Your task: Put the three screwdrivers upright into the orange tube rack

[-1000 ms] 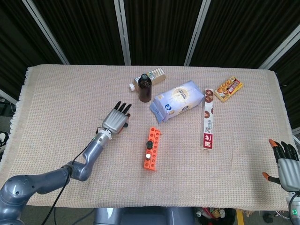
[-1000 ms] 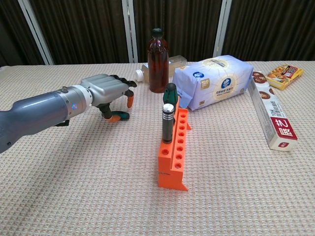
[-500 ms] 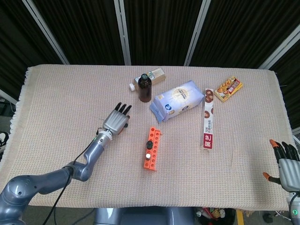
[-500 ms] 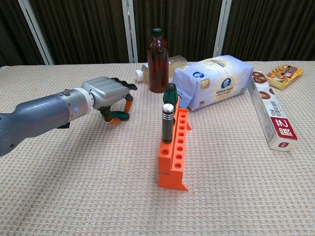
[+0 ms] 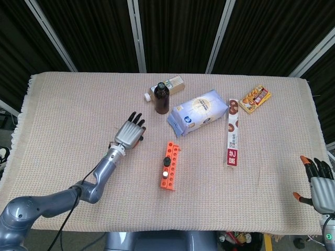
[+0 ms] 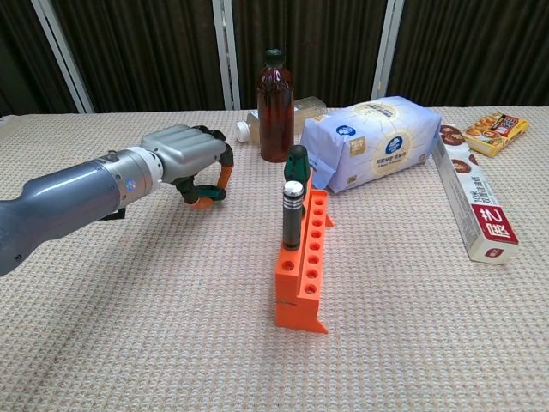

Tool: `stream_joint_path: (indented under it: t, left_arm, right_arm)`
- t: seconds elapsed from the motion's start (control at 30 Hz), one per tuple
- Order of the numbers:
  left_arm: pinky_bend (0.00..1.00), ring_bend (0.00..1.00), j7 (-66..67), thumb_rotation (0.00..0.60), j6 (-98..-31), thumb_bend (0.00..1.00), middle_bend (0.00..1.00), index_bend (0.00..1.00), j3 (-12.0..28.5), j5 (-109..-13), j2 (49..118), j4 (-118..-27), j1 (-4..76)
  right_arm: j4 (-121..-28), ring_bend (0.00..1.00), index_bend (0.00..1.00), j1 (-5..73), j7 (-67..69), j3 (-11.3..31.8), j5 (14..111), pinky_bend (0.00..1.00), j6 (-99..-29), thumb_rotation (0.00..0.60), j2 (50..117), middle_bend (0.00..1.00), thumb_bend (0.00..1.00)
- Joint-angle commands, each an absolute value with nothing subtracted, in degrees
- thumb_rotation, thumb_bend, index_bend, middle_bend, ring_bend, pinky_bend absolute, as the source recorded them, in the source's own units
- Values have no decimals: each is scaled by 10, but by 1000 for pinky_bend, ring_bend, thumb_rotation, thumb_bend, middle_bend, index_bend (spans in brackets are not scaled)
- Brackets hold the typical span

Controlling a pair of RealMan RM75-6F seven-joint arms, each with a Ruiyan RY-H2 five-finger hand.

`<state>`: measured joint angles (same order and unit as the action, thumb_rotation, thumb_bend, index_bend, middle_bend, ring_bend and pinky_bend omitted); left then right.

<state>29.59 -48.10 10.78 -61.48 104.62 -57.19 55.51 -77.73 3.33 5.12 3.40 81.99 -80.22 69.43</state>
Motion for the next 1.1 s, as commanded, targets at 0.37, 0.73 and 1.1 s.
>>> stream_joint_path:
  t: [0.37,0.73,1.1]
  left_arm:
    - [59,14,70,600,-568,409,206,823,187,-649,894,-839,485]
    - [56,13,-169,600,-495,451,203,802,268,-579,807,-995,453]
    - [52,13,-237,600,-480,449,189,774,275,-574,849,-977,471]
  right_arm:
    - [-775,0,57,39,57,31,832,60,-800,600,698,104,0]
    - [-776,0,57,37,63,28,839,60,-808,600,701,104,0]
    - [-773,0,57,32,68,29,837,60,-815,600,699,104,0]
